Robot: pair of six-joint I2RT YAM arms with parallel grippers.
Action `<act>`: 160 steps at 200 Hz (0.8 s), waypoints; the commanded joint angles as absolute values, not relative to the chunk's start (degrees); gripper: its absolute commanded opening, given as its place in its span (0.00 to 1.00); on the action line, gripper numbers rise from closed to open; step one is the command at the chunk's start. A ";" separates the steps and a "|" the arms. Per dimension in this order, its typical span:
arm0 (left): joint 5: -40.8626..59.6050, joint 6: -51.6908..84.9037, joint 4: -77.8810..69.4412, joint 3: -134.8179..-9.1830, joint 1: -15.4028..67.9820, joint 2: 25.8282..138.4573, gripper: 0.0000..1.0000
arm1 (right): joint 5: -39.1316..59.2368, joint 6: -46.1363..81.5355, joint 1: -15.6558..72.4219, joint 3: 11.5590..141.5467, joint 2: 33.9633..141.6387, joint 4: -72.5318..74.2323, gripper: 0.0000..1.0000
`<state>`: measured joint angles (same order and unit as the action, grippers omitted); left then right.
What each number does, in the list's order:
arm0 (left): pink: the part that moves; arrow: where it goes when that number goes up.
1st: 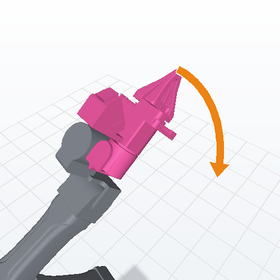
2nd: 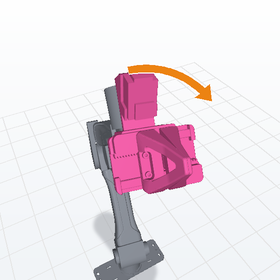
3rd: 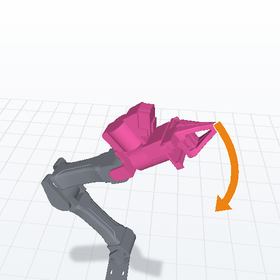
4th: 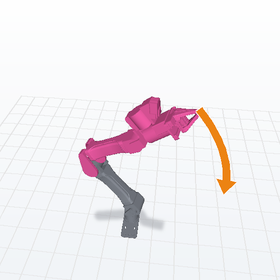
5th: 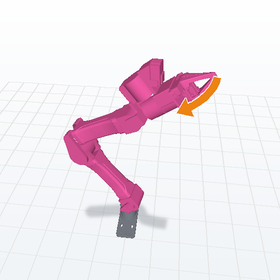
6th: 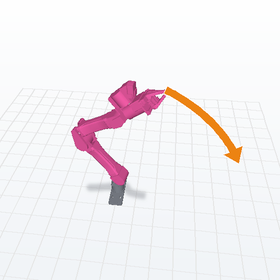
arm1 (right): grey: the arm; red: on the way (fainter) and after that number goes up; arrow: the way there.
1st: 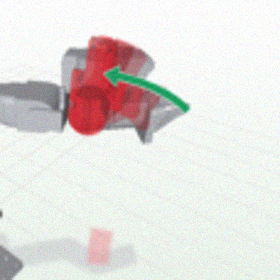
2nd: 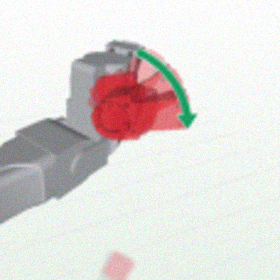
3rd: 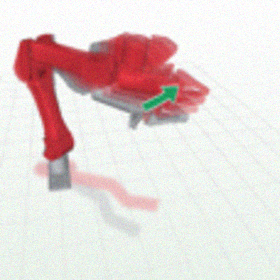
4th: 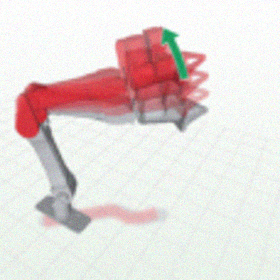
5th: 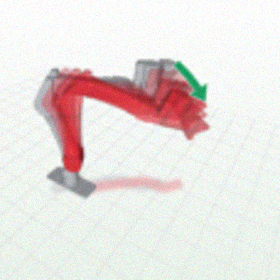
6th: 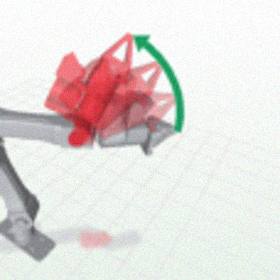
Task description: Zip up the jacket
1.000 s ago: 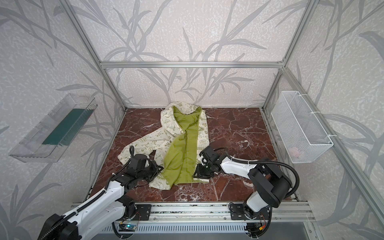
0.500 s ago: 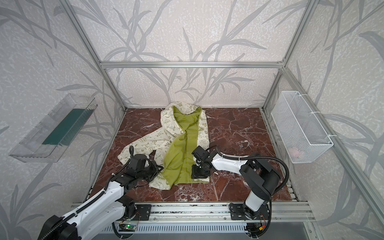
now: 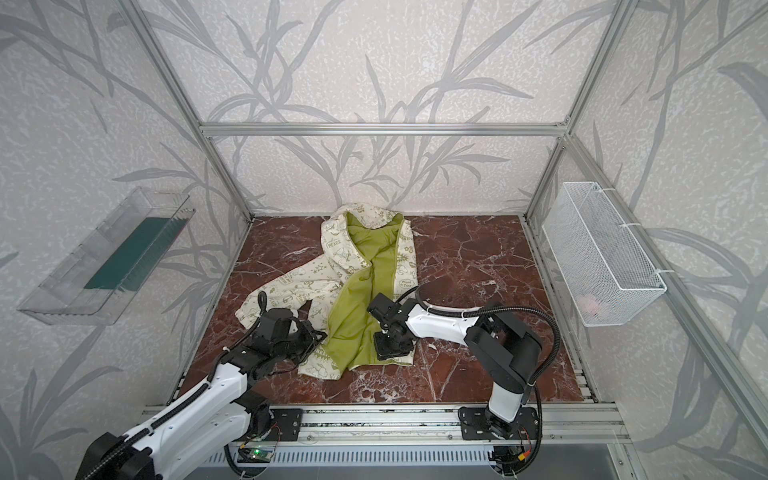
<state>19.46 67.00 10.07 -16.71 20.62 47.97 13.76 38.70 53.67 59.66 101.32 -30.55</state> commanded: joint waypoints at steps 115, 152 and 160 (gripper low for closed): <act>18.02 65.92 12.46 -16.70 20.63 46.76 0.00 | 5.38 36.91 55.42 61.33 103.06 -39.78 0.03; 18.07 65.91 12.17 -16.87 20.65 46.98 0.00 | 4.58 34.96 55.33 61.09 99.70 -39.76 0.00; 18.11 65.83 12.14 -16.91 20.65 47.12 0.00 | 4.59 35.06 55.37 61.03 98.46 -39.75 0.00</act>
